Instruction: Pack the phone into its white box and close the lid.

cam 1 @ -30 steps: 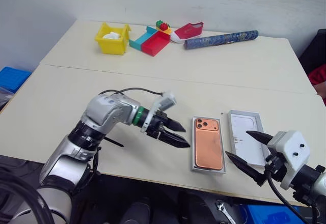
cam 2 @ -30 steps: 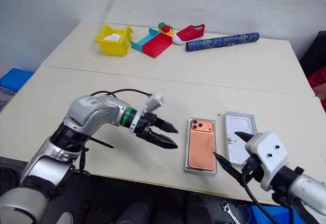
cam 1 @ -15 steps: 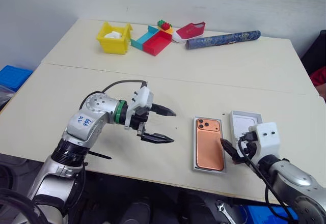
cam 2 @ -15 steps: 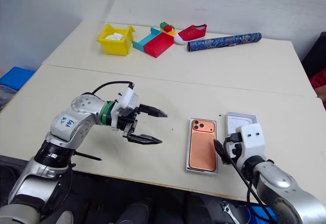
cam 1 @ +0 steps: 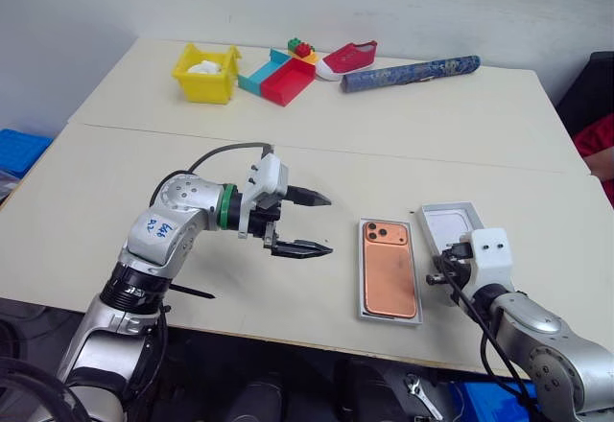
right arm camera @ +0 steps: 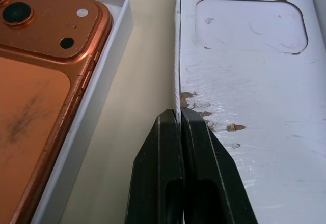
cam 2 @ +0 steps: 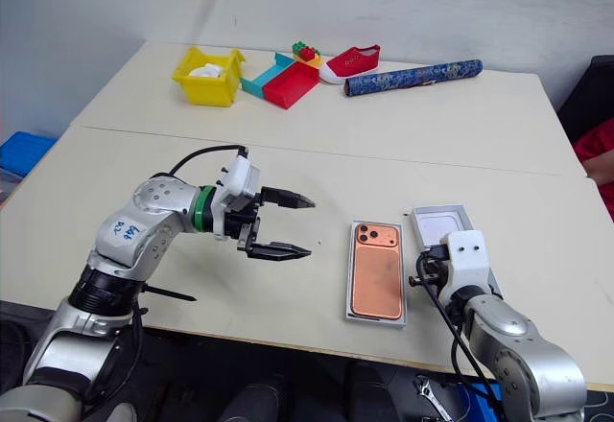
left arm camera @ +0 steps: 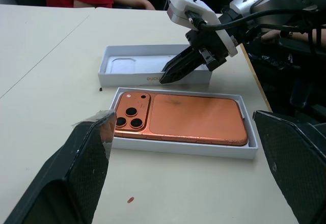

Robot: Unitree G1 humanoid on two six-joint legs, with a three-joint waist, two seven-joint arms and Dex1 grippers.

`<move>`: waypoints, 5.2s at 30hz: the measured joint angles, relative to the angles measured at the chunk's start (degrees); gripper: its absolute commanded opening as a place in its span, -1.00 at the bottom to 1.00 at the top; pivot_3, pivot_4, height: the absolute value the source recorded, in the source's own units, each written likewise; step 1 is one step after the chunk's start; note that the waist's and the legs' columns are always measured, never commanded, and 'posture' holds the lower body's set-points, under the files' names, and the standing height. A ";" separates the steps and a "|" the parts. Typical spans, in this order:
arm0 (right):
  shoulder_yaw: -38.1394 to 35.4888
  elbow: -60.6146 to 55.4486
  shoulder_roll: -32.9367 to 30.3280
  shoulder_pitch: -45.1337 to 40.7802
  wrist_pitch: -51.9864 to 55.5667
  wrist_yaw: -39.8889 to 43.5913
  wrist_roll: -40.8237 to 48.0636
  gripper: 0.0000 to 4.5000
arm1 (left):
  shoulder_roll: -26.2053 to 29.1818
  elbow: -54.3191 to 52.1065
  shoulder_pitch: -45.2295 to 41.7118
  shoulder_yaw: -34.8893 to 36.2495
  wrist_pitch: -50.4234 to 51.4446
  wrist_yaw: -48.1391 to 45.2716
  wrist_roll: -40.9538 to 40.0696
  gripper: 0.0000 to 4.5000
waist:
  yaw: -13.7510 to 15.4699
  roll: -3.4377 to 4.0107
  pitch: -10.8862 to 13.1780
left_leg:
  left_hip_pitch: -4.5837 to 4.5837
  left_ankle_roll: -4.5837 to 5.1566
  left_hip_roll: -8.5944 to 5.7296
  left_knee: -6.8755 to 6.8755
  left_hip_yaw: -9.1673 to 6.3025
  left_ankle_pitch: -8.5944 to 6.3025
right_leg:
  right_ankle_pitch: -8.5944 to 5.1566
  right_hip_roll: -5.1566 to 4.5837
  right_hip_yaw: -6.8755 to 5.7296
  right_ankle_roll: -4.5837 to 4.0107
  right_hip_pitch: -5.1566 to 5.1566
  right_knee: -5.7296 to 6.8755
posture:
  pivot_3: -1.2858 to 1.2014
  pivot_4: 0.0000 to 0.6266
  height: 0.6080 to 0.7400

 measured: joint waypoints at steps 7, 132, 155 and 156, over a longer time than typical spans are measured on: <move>-7.42 -5.94 0.41 0.99 2.33 3.97 8.00 -0.98 | 0.02 0.18 1.40 -0.44 -0.34 -0.65 1.43 1.00 | -0.13 0.04 0.01 | 0.00 0.00 0.01 0.00 0.00 0.00 | 0.00 0.01 0.01 0.00 0.00 0.01 | 0.03 -0.52 1.00; -7.83 -9.90 -20.56 24.82 -21.24 34.47 18.63 -0.98 | -21.45 43.04 -16.72 -5.66 -24.65 -11.45 23.40 -1.00 | 2.30 -0.13 0.08 | -0.12 0.71 -0.03 0.91 0.75 -0.35 | 0.31 0.03 0.60 0.53 0.11 -0.14 | 0.03 -0.52 1.00; -4.84 0.95 -20.71 22.65 -30.45 38.20 4.81 -0.29 | -15.40 37.96 -10.80 -5.69 -12.65 -9.39 23.66 -0.21 | -0.71 0.17 0.14 | 1.02 1.24 0.13 0.76 0.75 -0.94 | 0.35 0.15 0.55 0.64 1.38 -0.59 | 0.03 -0.52 1.00; -7.20 0.98 -22.11 23.00 -30.47 40.94 5.98 -0.11 | -12.57 34.98 -8.80 -4.49 -9.23 -11.28 22.13 -0.03 | -0.76 0.18 0.15 | 0.85 0.89 0.14 0.77 0.77 -0.74 | 0.34 0.15 0.55 0.62 1.17 -0.30 | 0.03 -0.52 1.00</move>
